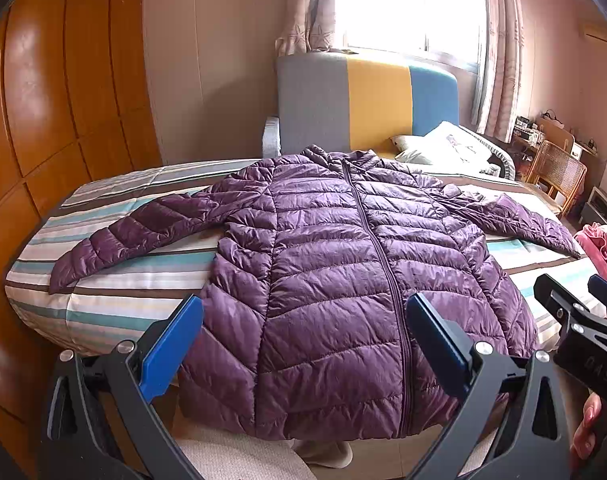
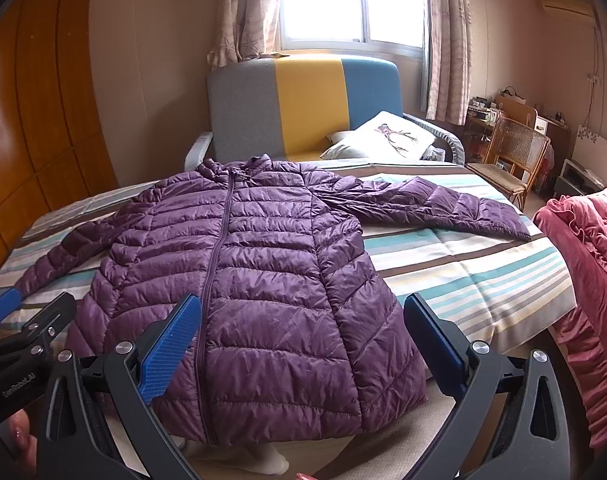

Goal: Fold large clothes

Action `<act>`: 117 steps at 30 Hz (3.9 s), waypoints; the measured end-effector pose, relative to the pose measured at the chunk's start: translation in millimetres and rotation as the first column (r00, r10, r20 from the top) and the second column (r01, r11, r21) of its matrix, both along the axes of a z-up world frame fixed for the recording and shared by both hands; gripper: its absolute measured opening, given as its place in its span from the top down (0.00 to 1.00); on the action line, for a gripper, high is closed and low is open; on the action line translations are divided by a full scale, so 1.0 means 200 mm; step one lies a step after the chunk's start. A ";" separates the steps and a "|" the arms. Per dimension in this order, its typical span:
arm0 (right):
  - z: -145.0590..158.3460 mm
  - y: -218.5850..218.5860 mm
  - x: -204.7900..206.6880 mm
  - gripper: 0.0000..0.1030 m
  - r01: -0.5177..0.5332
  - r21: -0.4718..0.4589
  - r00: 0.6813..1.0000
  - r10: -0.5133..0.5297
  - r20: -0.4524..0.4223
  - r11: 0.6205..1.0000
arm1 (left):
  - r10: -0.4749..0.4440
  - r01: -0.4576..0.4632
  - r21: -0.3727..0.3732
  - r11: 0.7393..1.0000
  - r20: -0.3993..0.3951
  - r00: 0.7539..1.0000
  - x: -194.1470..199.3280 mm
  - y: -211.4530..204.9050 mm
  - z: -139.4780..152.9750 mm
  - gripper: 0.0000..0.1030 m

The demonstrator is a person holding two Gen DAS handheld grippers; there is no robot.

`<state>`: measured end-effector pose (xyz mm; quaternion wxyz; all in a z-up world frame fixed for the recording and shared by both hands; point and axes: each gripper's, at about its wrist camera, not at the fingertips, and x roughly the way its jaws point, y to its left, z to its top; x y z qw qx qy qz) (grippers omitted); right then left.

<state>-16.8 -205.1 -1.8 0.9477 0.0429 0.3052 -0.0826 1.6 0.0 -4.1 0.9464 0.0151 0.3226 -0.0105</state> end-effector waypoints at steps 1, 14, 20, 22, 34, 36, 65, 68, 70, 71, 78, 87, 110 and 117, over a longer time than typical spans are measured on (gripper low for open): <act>0.00 0.00 0.00 0.03 -0.001 0.002 1.000 0.001 0.001 1.000 | 0.000 0.000 -0.001 1.000 -0.001 1.000 0.00 0.00 0.00 0.02; -0.01 -0.01 0.00 0.03 0.001 0.006 1.000 -0.001 -0.007 1.000 | 0.007 -0.007 -0.009 1.000 -0.008 1.000 0.00 0.00 -0.01 0.02; -0.01 -0.01 0.00 0.03 0.000 0.011 1.000 0.000 -0.007 1.000 | 0.007 -0.007 -0.010 1.000 -0.011 1.000 0.00 0.00 -0.01 0.02; -0.02 -0.01 0.00 0.03 0.001 0.011 1.000 -0.001 -0.008 1.000 | 0.007 -0.008 -0.010 1.000 -0.011 1.000 0.01 0.00 -0.01 0.02; -0.01 0.00 0.00 0.03 -0.010 0.012 1.000 0.010 -0.007 1.000 | 0.007 -0.007 -0.012 1.000 -0.012 1.000 0.00 0.01 -0.02 0.02; -0.01 0.01 0.01 0.03 -0.008 0.014 1.000 0.009 -0.014 1.000 | 0.005 -0.005 -0.011 1.000 -0.013 1.000 0.00 0.01 -0.02 0.02; -0.02 0.00 0.02 0.03 -0.010 0.023 1.000 0.011 -0.028 1.000 | 0.008 -0.009 -0.018 1.000 -0.026 1.000 0.02 0.01 -0.03 0.02; -0.02 0.00 0.02 0.03 -0.010 0.023 1.000 0.011 -0.029 1.000 | 0.010 -0.011 -0.018 1.000 -0.029 1.000 0.02 0.01 -0.03 0.02; -0.02 0.00 0.02 0.03 -0.008 0.023 1.000 0.008 -0.024 1.000 | 0.010 -0.010 -0.018 1.000 -0.030 1.000 0.02 0.01 -0.03 0.02; -0.02 0.00 0.02 0.03 -0.008 0.022 1.000 0.008 -0.025 1.000 | 0.011 -0.012 -0.015 1.000 -0.030 0.999 0.02 0.01 -0.03 0.02; -0.04 -0.03 0.04 0.03 0.009 0.026 0.999 -0.008 -0.038 1.000 | 0.013 -0.012 0.003 1.000 -0.028 1.000 0.05 0.01 -0.05 0.02; -0.09 -0.20 0.16 0.03 0.061 0.042 0.998 -0.060 -0.023 0.997 | 0.038 -0.036 0.052 0.998 -0.043 0.998 0.22 0.02 -0.12 0.02; -0.43 -1.20 0.81 0.17 0.376 0.223 0.922 -0.339 -0.187 0.900 | 0.091 -0.087 0.026 0.996 -0.182 0.979 0.97 0.11 -0.41 0.02; -0.53 -1.60 0.87 0.28 0.526 0.390 0.850 -0.489 -0.197 0.756 | 0.157 -0.149 0.065 0.987 -0.162 0.974 1.09 0.15 -0.48 0.02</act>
